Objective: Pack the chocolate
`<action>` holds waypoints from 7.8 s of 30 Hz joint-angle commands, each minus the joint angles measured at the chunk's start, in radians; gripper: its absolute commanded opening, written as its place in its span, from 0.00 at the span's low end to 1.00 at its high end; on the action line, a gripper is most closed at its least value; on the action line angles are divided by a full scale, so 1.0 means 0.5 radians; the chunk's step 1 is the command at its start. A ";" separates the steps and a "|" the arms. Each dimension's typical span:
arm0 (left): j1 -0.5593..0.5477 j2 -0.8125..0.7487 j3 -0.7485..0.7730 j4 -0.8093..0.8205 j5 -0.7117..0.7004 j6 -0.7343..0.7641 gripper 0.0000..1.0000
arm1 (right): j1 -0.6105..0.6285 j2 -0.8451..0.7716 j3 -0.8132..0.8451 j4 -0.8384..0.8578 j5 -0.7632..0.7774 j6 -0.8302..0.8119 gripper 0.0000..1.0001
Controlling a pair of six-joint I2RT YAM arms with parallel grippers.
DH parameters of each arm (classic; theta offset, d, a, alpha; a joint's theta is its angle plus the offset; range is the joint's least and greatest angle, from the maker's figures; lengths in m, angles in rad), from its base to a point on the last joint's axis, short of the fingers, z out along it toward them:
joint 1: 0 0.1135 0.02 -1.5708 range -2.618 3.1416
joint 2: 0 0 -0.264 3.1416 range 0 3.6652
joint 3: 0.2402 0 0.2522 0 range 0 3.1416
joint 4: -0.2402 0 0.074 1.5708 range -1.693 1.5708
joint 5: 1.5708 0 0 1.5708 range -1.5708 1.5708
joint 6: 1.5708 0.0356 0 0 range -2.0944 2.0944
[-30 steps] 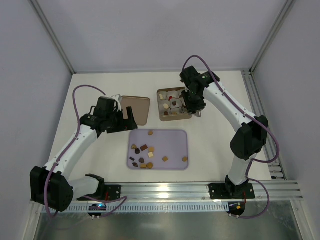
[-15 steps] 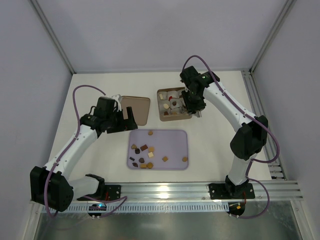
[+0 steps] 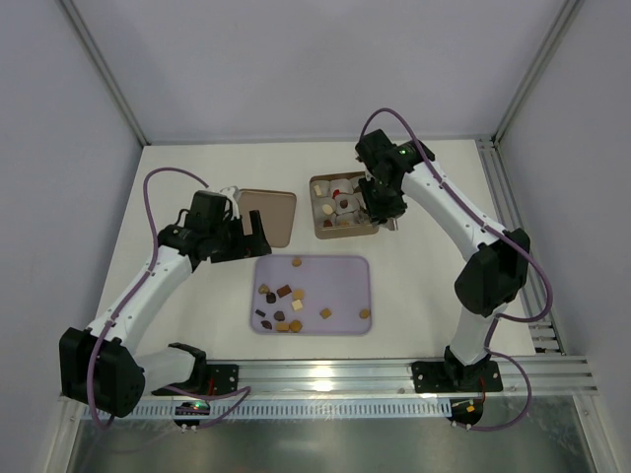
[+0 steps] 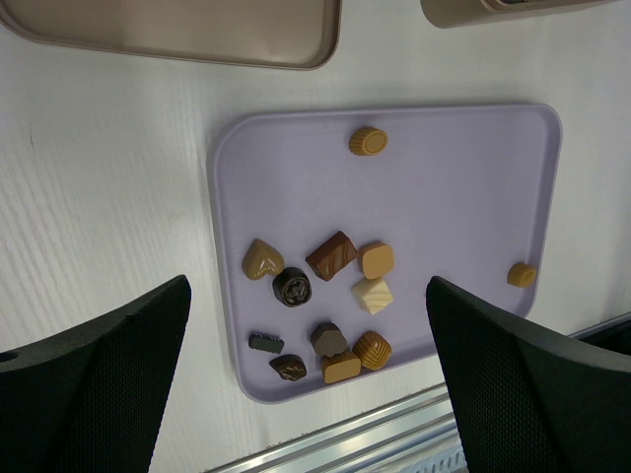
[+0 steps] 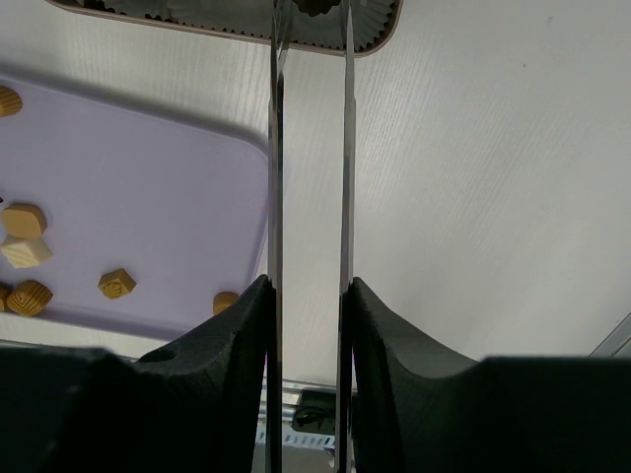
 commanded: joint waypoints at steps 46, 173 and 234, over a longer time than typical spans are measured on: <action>-0.004 -0.005 0.007 0.019 0.002 0.000 1.00 | -0.006 -0.123 0.073 -0.015 0.026 0.001 0.43; 0.018 0.310 0.387 -0.161 -0.743 -0.028 1.00 | -0.353 -0.510 -0.683 1.288 0.010 0.348 0.91; 0.711 1.787 1.326 0.127 0.300 0.285 0.00 | 0.144 0.484 0.272 1.313 -0.769 0.216 0.71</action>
